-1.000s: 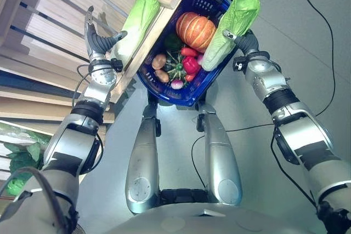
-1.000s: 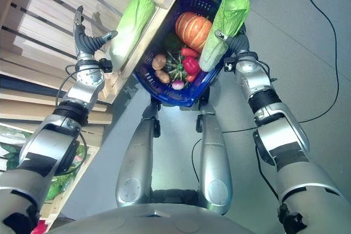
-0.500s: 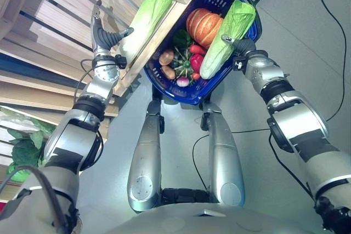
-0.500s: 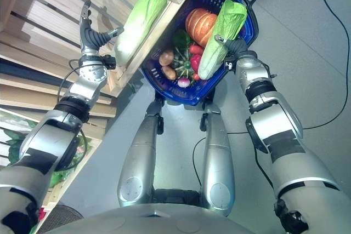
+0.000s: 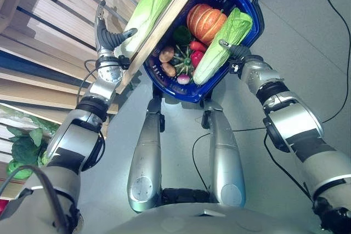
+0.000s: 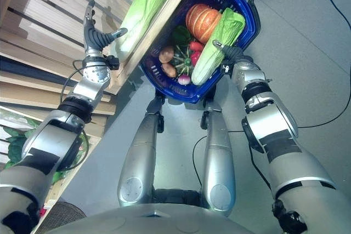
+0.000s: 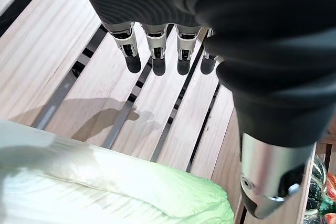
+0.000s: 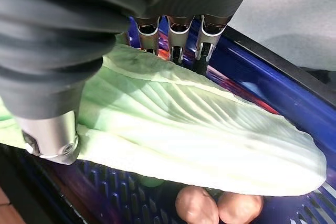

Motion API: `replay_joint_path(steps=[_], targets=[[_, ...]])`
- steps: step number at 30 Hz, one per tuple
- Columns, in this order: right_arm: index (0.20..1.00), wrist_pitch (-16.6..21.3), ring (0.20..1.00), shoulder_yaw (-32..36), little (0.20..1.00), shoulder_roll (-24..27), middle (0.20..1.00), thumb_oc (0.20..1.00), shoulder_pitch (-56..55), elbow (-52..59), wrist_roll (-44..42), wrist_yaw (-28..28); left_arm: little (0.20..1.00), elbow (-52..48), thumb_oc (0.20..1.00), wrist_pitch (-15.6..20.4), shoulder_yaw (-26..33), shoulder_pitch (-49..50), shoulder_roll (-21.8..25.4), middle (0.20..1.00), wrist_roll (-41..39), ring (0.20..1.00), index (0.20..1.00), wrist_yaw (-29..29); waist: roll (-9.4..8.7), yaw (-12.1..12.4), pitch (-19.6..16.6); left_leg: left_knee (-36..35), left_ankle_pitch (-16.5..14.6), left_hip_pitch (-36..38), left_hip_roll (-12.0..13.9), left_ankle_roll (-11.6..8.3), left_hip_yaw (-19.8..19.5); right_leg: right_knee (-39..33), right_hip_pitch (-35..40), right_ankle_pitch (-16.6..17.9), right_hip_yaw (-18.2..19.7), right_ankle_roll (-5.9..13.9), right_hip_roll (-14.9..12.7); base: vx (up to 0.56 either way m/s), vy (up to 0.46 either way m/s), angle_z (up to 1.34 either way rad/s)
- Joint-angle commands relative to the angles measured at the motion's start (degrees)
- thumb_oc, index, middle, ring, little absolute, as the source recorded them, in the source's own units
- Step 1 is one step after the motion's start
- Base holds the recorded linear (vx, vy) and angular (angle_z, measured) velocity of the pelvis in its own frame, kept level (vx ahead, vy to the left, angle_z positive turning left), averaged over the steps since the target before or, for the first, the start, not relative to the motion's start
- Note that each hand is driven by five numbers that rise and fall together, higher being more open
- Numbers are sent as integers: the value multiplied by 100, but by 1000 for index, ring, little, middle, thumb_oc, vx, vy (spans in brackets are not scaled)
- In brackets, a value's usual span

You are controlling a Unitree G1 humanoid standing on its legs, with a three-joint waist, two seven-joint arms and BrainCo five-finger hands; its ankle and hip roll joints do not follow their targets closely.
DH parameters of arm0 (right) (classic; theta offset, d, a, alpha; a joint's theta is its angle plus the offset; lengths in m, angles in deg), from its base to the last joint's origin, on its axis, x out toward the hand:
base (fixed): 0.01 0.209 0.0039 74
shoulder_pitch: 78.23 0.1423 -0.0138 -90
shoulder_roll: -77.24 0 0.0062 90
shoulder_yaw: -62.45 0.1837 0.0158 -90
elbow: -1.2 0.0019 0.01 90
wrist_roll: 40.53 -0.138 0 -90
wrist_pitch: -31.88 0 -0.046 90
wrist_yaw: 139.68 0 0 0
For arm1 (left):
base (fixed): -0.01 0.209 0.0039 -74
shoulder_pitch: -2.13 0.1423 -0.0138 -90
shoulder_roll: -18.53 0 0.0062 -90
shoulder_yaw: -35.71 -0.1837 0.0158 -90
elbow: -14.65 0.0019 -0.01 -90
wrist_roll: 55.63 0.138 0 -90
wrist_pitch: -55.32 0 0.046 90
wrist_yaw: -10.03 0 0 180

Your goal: Pick up fruits and vegetables into the basket

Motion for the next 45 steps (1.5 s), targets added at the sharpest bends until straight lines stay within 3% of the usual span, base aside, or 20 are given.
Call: replay_joint_path(steps=[1, 9, 10, 12, 13, 24, 33, 36, 39, 45], targets=[[200, -115, 200, 141, 200, 141, 200, 200, 131, -207, -411, 99, 1000, 61, 1000, 318, 134, -124, -358, 1000, -23, 1000, 1000, -238, 478, -26, -232, 643, -626, -292, -454, 258, 235, -93, 142, -247, -298, 187, 197, 0, 0, 0], [200, -229, 200, 221, 200, 135, 200, 200, 84, -301, -478, 156, 1000, 13, 1000, 327, 124, -80, -395, 1000, -31, 1000, 1000, -307, 512, -26, -232, 604, -591, -324, -457, 264, 236, -113, 103, -237, -280, 186, 205, 0, 0, 0], [231, -229, 231, 221, 231, 136, 231, 231, 63, -303, -465, 128, 1000, 3, 1000, 334, 123, -59, -398, 1000, -27, 1000, 1000, -317, 515, -26, -232, 599, -589, -323, -454, 265, 239, -108, 101, -235, -281, 187, 204, 0, 0, 0], [467, -238, 467, 228, 467, 150, 467, 467, 61, -309, -423, 91, 1000, -18, 1000, 332, 125, -47, -386, 1000, -39, 1000, 1000, -319, 521, -25, -232, 591, -579, -326, -451, 264, 243, -112, 95, -226, -279, 191, 204, 0, 0, 0], [1000, -264, 1000, 230, 1000, 164, 1000, 1000, 66, -315, -399, 95, 1000, -35, 1000, 325, 135, -39, -392, 1000, -28, 1000, 1000, -327, 526, -22, -232, 582, -567, -334, -450, 262, 242, -123, 92, -216, -279, 196, 202, 0, 0, 0], [1000, -314, 1000, 222, 1000, 182, 1000, 1000, 160, -395, -311, -80, 1000, 43, 1000, 177, 97, -69, -404, 1000, 33, 1000, 1000, -263, 527, -15, -232, 550, -530, -343, -451, 264, 239, -148, 85, -189, -286, 197, 210, 0, 0, 0], [1000, -190, 1000, 197, 1000, 237, 1000, 1000, 169, -425, -176, -119, 1000, 147, 1000, -266, 16, -181, -297, 1000, 217, 1000, 1000, -356, 526, -55, -232, 504, -508, -280, -433, 256, 273, -203, 152, -166, -271, 201, 217, 0, 0, 0], [1000, 223, 1000, 108, 1000, 270, 1000, 1000, 208, -364, 206, -267, 1000, 316, 1000, -602, -2, -270, -216, 1000, 392, 1000, 1000, -345, 517, -86, -232, 481, -489, -244, -416, 243, 294, -218, 187, -154, -258, 207, 222, 0, 0, 0], [1000, 609, 1000, 24, 1000, 305, 1000, 1000, 221, -245, 321, -493, 1000, 433, 1000, -718, -70, -320, -141, 1000, 520, 1000, 1000, -330, 509, -113, -232, 456, -473, -226, -407, 238, 315, -232, 200, -143, -249, 211, 230, 0, 0, 0], [1000, 1715, 1000, 69, 1000, 360, 1000, 1000, 29, 293, 384, -1425, 1000, 799, 1000, -1113, -235, -403, -23, 1000, 705, 1000, 1000, -380, 413, -275, -232, 387, -452, -220, -344, 217, 395, -303, 193, -100, -169, 237, 306, -12, 17, -1]])
